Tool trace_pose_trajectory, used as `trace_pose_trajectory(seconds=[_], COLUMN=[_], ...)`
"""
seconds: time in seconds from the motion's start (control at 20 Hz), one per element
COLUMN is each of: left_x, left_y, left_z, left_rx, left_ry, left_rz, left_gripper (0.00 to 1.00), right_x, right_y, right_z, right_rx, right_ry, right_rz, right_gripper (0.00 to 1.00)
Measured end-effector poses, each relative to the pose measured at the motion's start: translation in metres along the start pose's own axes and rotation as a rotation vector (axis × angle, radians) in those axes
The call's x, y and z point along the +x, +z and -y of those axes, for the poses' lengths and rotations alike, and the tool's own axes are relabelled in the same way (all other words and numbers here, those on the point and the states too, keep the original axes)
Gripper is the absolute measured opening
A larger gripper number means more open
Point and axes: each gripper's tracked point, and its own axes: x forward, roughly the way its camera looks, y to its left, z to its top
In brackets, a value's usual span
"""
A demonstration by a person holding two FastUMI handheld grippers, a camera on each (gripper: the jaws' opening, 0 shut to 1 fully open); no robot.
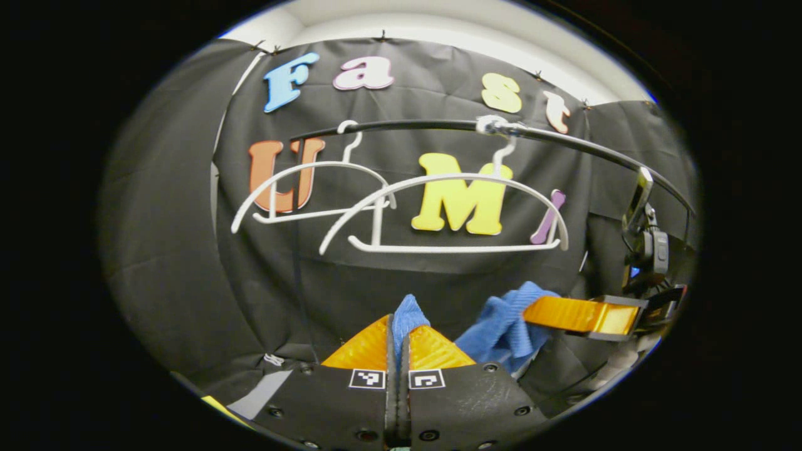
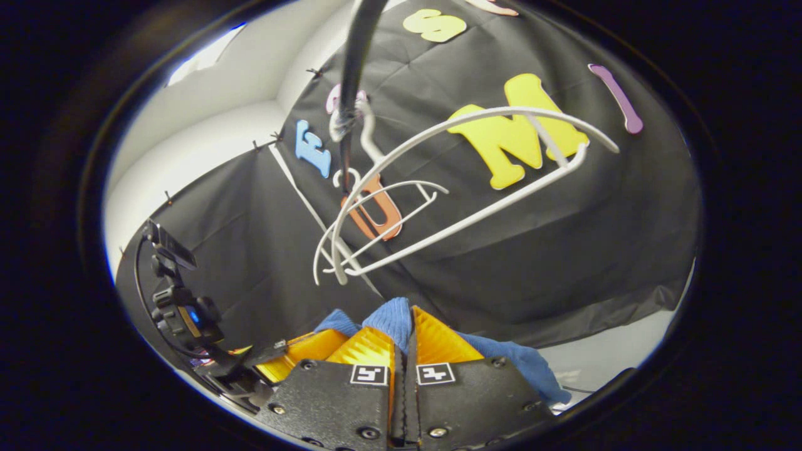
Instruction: Grasp the clothes on the hanger with both hands and then place them into the laundry hamper below.
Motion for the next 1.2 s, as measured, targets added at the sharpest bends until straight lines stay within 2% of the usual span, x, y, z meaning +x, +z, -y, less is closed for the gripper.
trace_pose_trajectory(seconds=[0.15,0.3,0.35,0.4,0.55,0.8,1.2], left_x=[-0.008,-0.007,-0.004,-0.005,0.004,0.018,0.052], left_y=[-0.014,-0.044,-0.058,-0.073,-0.126,-0.213,-0.284], left_z=[0.003,0.014,0.017,0.017,0.014,0.003,0.026], left_rx=[0.027,-0.028,-0.044,-0.045,-0.042,-0.135,-0.227], left_ry=[-0.004,-0.046,-0.057,-0.067,-0.065,-0.054,-0.015], left_rz=[-0.009,-0.038,-0.053,-0.067,-0.114,-0.221,-0.374], left_gripper=[0.00,0.00,0.05,0.00,0.00,0.00,0.00], right_x=[0.003,0.006,0.009,0.010,0.020,0.030,0.037], right_y=[-0.021,-0.050,-0.065,-0.081,-0.125,-0.196,-0.284], right_z=[-0.012,-0.004,0.003,0.013,0.045,0.096,0.150], right_rx=[-0.034,-0.027,-0.005,0.018,0.037,0.041,0.035], right_ry=[-0.016,-0.020,-0.025,-0.036,-0.101,-0.206,-0.321], right_rz=[-0.011,-0.031,-0.046,-0.067,-0.136,-0.273,-0.445], right_gripper=[0.04,0.04,0.04,0.04,0.04,0.04,0.04])
